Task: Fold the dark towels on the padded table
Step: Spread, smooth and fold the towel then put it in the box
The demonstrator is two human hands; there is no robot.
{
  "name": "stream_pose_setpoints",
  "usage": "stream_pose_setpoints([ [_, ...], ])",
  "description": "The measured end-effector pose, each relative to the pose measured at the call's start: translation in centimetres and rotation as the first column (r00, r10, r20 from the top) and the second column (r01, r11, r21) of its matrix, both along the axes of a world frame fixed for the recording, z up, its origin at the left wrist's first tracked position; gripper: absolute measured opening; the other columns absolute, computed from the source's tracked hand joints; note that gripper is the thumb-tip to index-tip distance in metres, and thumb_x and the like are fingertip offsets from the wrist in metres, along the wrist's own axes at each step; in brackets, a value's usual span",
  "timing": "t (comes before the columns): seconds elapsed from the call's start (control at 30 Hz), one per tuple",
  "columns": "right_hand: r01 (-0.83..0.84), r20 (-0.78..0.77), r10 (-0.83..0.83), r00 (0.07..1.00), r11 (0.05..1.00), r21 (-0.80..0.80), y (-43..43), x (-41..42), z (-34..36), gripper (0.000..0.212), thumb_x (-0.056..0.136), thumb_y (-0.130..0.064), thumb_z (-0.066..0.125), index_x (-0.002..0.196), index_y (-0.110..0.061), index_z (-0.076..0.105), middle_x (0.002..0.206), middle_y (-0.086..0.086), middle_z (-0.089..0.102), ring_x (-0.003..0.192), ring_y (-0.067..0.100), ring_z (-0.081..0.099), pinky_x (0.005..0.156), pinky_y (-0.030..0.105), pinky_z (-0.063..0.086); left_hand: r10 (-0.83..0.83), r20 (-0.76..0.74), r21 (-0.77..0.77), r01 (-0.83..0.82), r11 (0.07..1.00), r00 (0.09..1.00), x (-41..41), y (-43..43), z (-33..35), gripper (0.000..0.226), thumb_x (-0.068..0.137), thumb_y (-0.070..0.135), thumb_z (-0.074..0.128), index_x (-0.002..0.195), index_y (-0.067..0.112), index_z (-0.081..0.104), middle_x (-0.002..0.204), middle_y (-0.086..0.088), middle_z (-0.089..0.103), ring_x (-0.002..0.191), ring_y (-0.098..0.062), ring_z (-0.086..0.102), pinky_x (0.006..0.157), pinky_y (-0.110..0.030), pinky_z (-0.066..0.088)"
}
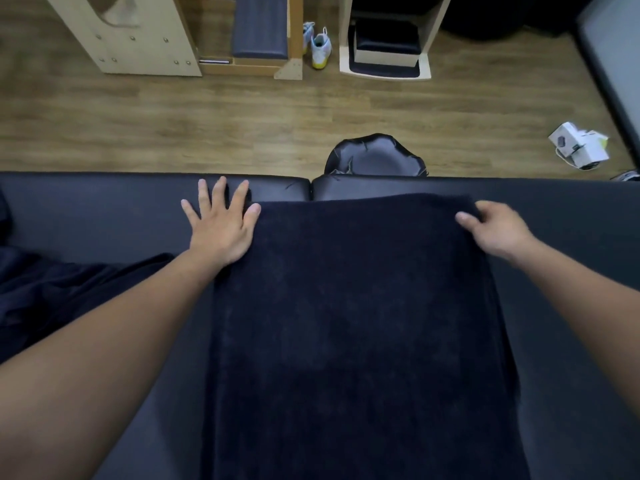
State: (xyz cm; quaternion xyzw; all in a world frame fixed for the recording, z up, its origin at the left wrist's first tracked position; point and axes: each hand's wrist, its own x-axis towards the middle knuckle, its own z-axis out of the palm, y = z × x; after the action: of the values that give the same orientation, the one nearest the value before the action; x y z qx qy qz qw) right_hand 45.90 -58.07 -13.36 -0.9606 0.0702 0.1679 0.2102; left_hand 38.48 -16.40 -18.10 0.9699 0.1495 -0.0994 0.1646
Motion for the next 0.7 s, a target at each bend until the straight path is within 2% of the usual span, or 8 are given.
stream_pose_setpoints([
  [0.1, 0.084, 0.017, -0.083, 0.996, 0.996, -0.003, -0.1, 0.9, -0.3, 0.035, 0.103, -0.031, 0.045, 0.081, -0.004, 0.049, 0.076, 0.005, 0.052, 0.090, 0.034, 0.052, 0.071, 0.033, 0.030, 0.227, 0.134, 0.029, -0.233, 0.972, 0.965, -1.6, 0.1, 1.5, 0.061, 0.099, 0.052, 0.036, 0.145, 0.012, 0.033, 0.148, -0.020, 0.032, 0.137, -0.040, 0.027, 0.110, -0.058, 0.027],
  [0.23, 0.152, 0.033, -0.152, 0.988, 0.988, 0.011, 0.5, 0.1, -1.9, 0.035, 0.100, -0.039, 0.047, 0.088, -0.007, 0.051, 0.088, 0.009, 0.057, 0.103, 0.039, 0.054, 0.074, 0.038, 0.038, 0.345, -0.100, -0.016, -0.348, 0.937, 0.933, -4.6, 0.0, 1.3, 0.050, 0.090, 0.056, 0.053, 0.115, 0.013, 0.057, 0.120, -0.013, 0.059, 0.114, -0.036, 0.054, 0.091, -0.049, 0.049],
  [0.3, 0.217, 0.104, -0.217, 0.971, 0.976, 0.005, 0.6, -1.6, -1.5, 0.043, 0.093, -0.050, 0.056, 0.115, -0.013, 0.052, 0.114, 0.013, 0.057, 0.116, 0.037, 0.052, 0.087, 0.042, 0.043, 0.374, -0.095, -0.084, -0.382, 0.920, 0.923, -5.0, -0.4, 1.2, 0.037, 0.090, 0.053, 0.054, 0.097, 0.017, 0.059, 0.105, -0.011, 0.065, 0.102, -0.035, 0.058, 0.084, -0.047, 0.052],
  [0.37, 0.255, 0.071, -0.251, 0.965, 0.966, -0.051, -0.3, -4.2, -1.4, 0.061, 0.085, -0.056, 0.064, 0.126, -0.013, 0.048, 0.126, 0.017, 0.054, 0.119, 0.037, 0.051, 0.093, 0.042, 0.044, 0.382, -0.055, -0.116, -0.386, 0.915, 0.922, -5.0, -0.8, 1.3, 0.031, 0.091, 0.051, 0.054, 0.092, 0.020, 0.058, 0.102, -0.010, 0.066, 0.101, -0.037, 0.058, 0.083, -0.047, 0.052],
  [0.47, 0.125, -0.145, -0.152, 0.978, 0.975, -0.182, -1.7, -6.9, -1.6, 0.039, 0.091, -0.049, 0.060, 0.098, -0.011, 0.056, 0.114, 0.019, 0.062, 0.102, 0.035, 0.056, 0.080, 0.039, 0.047, 0.364, -0.008, -0.108, -0.363, 0.926, 0.931, -4.3, -0.3, 1.7, 0.025, 0.091, 0.049, 0.056, 0.088, 0.024, 0.058, 0.099, -0.008, 0.067, 0.100, -0.037, 0.059, 0.082, -0.044, 0.050],
  [0.57, 0.141, -0.120, -0.160, 0.980, 0.979, -0.148, -1.3, -4.2, -1.1, 0.032, 0.097, -0.034, 0.056, 0.074, -0.014, 0.049, 0.110, 0.026, 0.063, 0.102, 0.039, 0.054, 0.079, 0.037, 0.042, 0.318, 0.059, -0.063, -0.314, 0.947, 0.946, -1.8, 0.3, 2.1, 0.022, 0.091, 0.044, 0.060, 0.089, 0.022, 0.062, 0.101, -0.013, 0.068, 0.103, -0.041, 0.060, 0.083, -0.044, 0.048],
  [0.63, 0.238, -0.005, -0.239, 0.971, 0.969, -0.074, -0.5, -0.8, -1.3, 0.026, 0.096, -0.031, 0.059, 0.089, -0.007, 0.059, 0.114, 0.027, 0.062, 0.108, 0.041, 0.058, 0.085, 0.038, 0.048, 0.326, 0.116, -0.125, -0.311, 0.942, 0.938, 1.7, 0.7, 2.1, 0.022, 0.091, 0.041, 0.061, 0.096, 0.020, 0.066, 0.106, -0.019, 0.067, 0.105, -0.043, 0.060, 0.086, -0.044, 0.048],
  [0.7, 0.380, 0.082, -0.400, 0.913, 0.906, 0.187, 0.6, 2.9, -1.6, 0.019, 0.096, -0.024, 0.059, 0.104, -0.007, 0.061, 0.115, 0.022, 0.062, 0.096, 0.038, 0.066, 0.073, 0.038, 0.058, 0.420, 0.187, -0.285, -0.360, 0.888, 0.888, 5.9, 1.5, 2.2, 0.020, 0.090, 0.037, 0.060, 0.092, 0.017, 0.065, 0.101, -0.019, 0.067, 0.099, -0.036, 0.063, 0.087, -0.040, 0.049],
])
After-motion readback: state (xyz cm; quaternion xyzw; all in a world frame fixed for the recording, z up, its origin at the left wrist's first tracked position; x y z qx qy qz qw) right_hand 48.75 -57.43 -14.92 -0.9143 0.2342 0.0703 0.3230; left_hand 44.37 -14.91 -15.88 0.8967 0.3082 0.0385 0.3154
